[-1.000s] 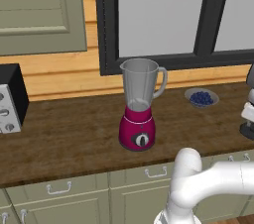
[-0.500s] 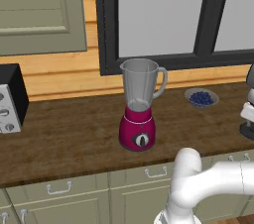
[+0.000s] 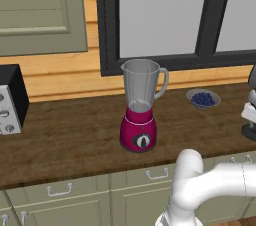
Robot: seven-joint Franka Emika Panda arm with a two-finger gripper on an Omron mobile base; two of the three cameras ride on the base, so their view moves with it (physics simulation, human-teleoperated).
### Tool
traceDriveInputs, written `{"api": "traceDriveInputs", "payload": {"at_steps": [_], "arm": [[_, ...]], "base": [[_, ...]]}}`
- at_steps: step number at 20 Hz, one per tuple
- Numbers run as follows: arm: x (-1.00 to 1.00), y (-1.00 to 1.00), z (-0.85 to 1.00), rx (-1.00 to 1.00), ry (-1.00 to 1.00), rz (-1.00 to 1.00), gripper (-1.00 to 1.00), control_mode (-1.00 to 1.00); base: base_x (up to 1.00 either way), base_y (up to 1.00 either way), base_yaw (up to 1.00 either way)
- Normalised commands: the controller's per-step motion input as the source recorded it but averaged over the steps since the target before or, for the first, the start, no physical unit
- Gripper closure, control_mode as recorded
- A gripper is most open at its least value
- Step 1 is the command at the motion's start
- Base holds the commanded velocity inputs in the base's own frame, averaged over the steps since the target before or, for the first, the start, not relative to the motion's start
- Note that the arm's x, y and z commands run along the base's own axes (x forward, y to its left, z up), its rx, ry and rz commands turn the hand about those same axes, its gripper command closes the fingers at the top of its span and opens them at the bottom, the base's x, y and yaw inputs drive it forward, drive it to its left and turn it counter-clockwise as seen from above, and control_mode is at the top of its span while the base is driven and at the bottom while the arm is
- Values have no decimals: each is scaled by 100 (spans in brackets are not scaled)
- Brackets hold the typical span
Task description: Close the lid blender by securely placing the lid on top.
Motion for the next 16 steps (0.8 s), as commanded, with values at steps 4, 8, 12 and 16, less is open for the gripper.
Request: {"api": "traceDriveInputs", "payload": {"at_steps": [4,8,12,16], "arm": [[0,0,0,0,0,0,100,-100],[-3,0,15,0,-1,0,100,-100],[-15,0,86,3,-14,0,100,-100],[-1,16,100,1,-18,0,100,-100]], "base": [[0,0,0],[0,0,0],[0,0,0],[0,0,0]]}}
